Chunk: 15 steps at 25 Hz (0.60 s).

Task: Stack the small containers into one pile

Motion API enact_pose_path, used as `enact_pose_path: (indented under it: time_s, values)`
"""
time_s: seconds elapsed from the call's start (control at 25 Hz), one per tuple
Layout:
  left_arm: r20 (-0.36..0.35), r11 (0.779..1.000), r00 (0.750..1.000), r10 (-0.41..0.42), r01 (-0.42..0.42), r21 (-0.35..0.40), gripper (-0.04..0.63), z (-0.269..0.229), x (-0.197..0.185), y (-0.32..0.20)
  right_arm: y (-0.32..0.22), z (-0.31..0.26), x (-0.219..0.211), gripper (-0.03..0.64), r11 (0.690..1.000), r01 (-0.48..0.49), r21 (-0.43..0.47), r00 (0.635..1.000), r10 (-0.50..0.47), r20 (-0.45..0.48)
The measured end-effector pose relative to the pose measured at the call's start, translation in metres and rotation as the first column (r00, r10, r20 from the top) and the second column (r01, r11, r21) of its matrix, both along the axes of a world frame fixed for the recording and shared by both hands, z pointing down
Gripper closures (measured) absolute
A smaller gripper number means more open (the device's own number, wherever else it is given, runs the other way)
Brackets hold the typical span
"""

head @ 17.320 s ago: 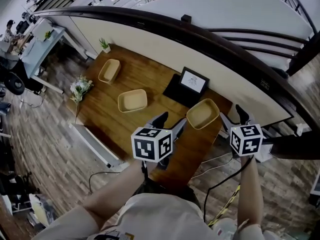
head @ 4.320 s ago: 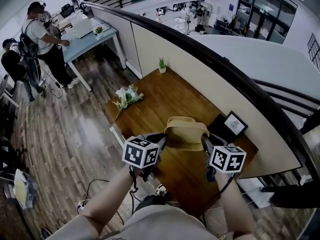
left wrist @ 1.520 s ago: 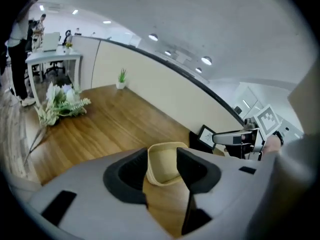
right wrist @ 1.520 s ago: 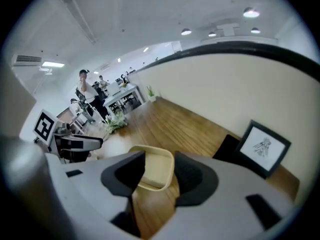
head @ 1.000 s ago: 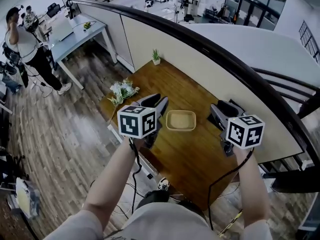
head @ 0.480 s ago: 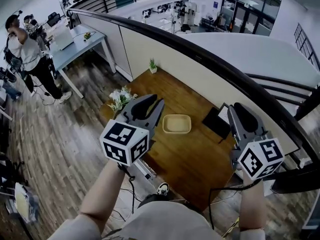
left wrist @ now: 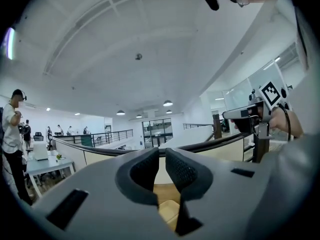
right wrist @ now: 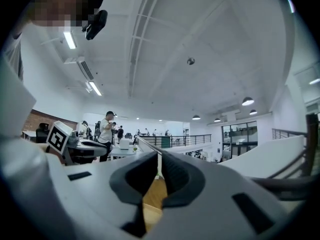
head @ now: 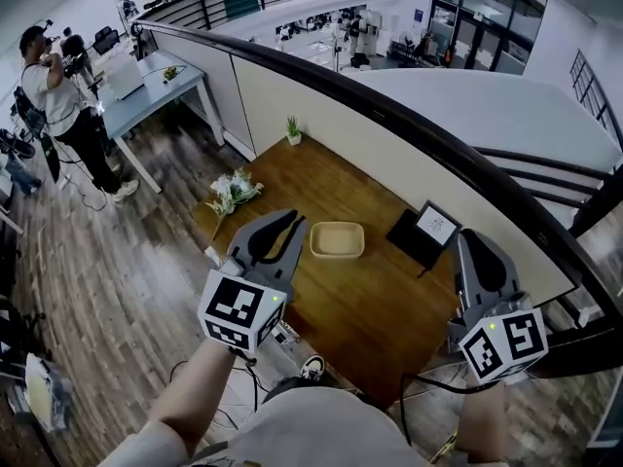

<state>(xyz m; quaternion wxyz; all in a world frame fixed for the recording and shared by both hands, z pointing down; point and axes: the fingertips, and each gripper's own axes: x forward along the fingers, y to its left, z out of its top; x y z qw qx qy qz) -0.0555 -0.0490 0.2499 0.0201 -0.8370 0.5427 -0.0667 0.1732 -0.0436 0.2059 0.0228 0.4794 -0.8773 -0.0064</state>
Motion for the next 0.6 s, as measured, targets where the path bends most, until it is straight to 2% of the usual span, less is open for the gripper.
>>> enact_pose_path:
  time_s: [0.24, 0.6]
  values:
    - [-0.025, 0.999, 0.999, 0.032, -0.032, -0.005, 0.560, 0.008, 0.017, 0.017, 0.018, 0.013, 0.010, 0.608, 1.000, -0.002, -0.024, 1.000, 0.003, 0.020]
    - [0.013, 0.998, 0.999, 0.040, -0.039, -0.039, 0.575, 0.030, 0.032, 0.036, 0.041, 0.050, 0.015, 0.612, 0.995, 0.004, -0.101, 1.000, -0.007, -0.028]
